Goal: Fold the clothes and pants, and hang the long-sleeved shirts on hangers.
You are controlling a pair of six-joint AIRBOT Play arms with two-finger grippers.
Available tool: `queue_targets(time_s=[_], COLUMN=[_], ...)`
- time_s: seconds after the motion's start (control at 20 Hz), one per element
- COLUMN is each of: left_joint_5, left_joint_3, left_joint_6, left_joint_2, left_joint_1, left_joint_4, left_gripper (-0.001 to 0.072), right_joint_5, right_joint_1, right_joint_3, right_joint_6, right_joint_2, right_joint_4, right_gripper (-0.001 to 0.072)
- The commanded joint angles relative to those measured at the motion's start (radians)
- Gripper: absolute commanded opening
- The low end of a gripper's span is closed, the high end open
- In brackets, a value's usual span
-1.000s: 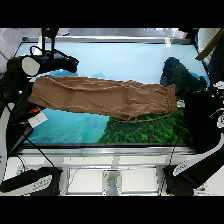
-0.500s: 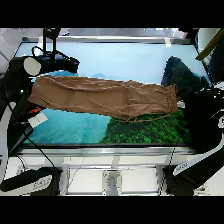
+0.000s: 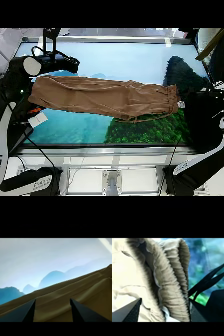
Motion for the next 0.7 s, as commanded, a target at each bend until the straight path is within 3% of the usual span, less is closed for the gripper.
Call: queue_targets(time_s=[0.0, 0.15, 0.35, 0.6, 0.65], left_joint_5=[0.000, 0.000, 0.000, 0.000, 0.000], left_joint_3=[0.000, 0.000, 0.000, 0.000, 0.000], left_joint_6=[0.000, 0.000, 0.000, 0.001, 0.001], left_joint_2=[0.000, 0.000, 0.000, -0.001, -0.001], left_joint_1=[0.000, 0.000, 0.000, 0.000, 0.000], left_joint_4=[0.000, 0.000, 0.000, 0.000, 0.000], left_gripper=[0.0476, 0.0475, 0.0476, 0.0476, 0.0476], right_joint_5=[0.000, -0.002, -0.011, -0.021, -0.021], right_joint_1=[0.000, 0.000, 0.024, 0.061, 0.076], right_joint_3=[0.001, 0.001, 0.001, 0.001, 0.001], right_joint_6=[-0.015, -0.015, 0.021, 0.014, 0.011], right_joint_2=[0.000, 0.000, -0.001, -0.001, -0.001], right_joint_4=[0.030, 0.003, -0.188, -0.135, -0.123], right_gripper=[0.0663, 0.0663, 0.0663, 0.0661, 0.0619])
